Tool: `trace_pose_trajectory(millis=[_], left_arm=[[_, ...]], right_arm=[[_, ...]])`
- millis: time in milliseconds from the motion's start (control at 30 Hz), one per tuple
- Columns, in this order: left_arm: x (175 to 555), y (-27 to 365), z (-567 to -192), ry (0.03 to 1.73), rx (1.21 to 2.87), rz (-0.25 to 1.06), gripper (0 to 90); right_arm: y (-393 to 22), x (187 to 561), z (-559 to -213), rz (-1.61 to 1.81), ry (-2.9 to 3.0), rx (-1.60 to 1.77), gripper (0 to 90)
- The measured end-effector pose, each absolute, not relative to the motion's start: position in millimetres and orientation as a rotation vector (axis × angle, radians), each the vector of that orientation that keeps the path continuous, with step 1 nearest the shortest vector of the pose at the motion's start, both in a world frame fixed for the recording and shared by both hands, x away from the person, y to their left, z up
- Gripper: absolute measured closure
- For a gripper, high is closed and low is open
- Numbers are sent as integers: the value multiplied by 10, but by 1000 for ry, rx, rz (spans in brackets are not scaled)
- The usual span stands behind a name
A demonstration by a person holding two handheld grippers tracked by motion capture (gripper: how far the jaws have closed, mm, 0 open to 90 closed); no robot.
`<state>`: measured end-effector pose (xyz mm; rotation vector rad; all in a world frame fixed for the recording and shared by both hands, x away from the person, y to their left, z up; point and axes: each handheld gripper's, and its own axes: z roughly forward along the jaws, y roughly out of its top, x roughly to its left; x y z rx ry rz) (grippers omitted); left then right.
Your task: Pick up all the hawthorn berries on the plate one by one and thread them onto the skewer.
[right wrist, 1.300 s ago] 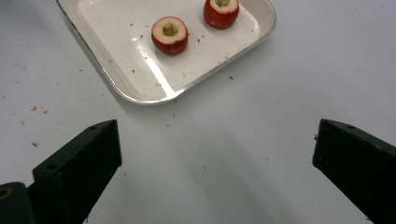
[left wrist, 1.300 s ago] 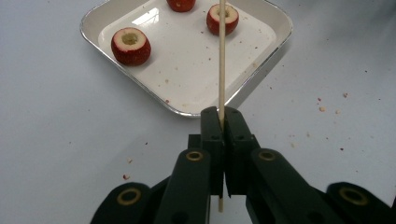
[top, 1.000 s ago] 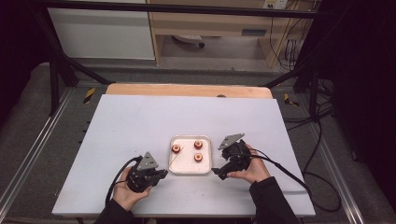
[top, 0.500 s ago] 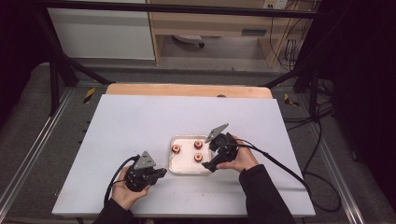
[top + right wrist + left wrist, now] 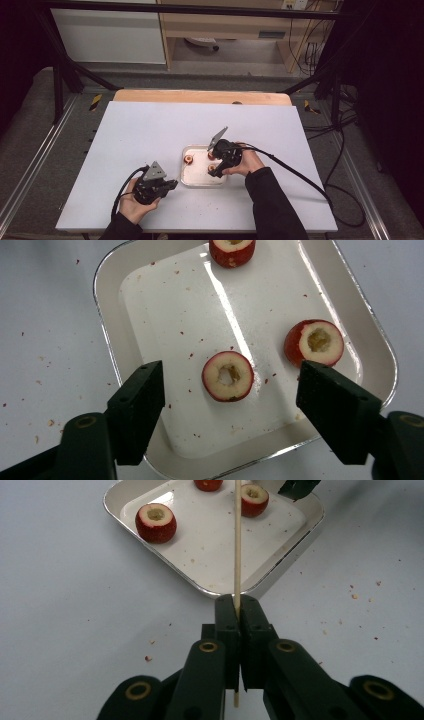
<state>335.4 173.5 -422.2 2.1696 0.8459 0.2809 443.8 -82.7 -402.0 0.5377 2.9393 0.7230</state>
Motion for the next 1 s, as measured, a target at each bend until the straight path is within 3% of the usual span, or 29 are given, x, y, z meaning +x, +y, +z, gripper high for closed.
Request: trace_pose_trajectory(millis=[567, 1000], left_arm=[[3354, 1724, -4233, 844, 2180, 268, 881], [3352, 1723, -4227, 839, 2182, 272, 881]], right_arm=[[-703, 4534, -4135, 602, 3025, 405, 554], [-619, 4535, -4126, 565, 3022, 346, 611]])
